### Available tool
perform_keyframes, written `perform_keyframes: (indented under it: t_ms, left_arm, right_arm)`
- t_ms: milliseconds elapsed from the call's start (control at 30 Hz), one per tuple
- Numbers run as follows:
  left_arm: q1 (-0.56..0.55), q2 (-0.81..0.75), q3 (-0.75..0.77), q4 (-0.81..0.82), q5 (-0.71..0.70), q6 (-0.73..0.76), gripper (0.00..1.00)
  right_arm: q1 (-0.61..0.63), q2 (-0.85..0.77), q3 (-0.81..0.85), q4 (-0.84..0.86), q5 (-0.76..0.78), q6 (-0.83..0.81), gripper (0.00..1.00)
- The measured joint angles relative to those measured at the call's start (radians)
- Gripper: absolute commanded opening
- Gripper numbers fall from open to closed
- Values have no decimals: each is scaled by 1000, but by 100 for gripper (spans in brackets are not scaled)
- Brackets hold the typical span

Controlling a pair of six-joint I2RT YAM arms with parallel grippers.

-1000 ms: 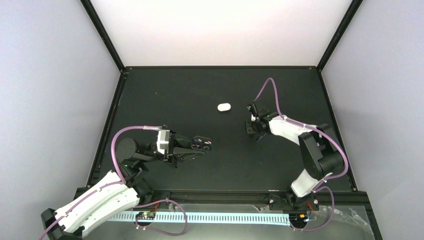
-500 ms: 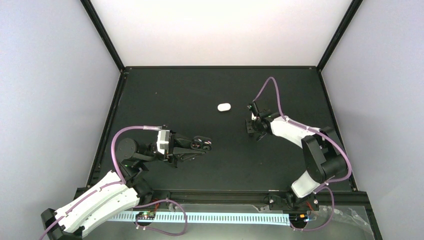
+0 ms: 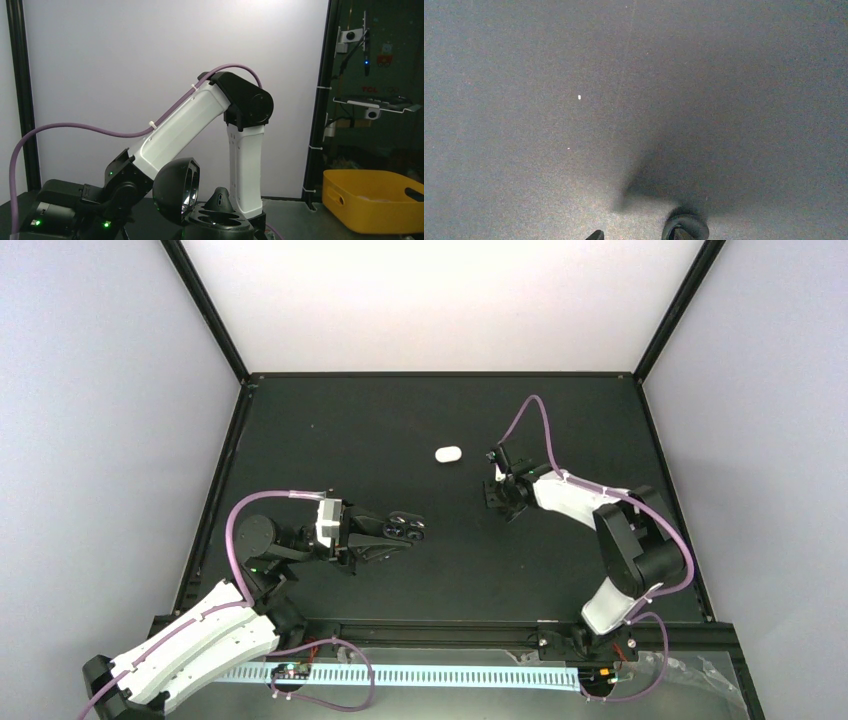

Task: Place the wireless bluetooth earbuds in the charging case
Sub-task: Pick up the earbud from the center of the board.

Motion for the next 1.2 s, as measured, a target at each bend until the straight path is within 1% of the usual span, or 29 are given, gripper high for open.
perform_keyframes:
  t_ms: [233,633,1000,1100,1200]
  left_arm:
    - [0,0,0,0,0,0,2]
    - [0,0,0,0,-1,1,2]
    - [0,0,0,0,-1,1,2]
    - [0,0,0,0,-1,1,2]
    - [0,0,0,0,-1,1,2]
  right_arm:
    - [0,15,3,5,10,3,35]
    - [2,22,3,5,73,10,32]
    - [3,14,-5,-1,130,14,20]
    - [3,10,-9,-3,150,18,15]
    - [3,10,-9,-8,161,21,13]
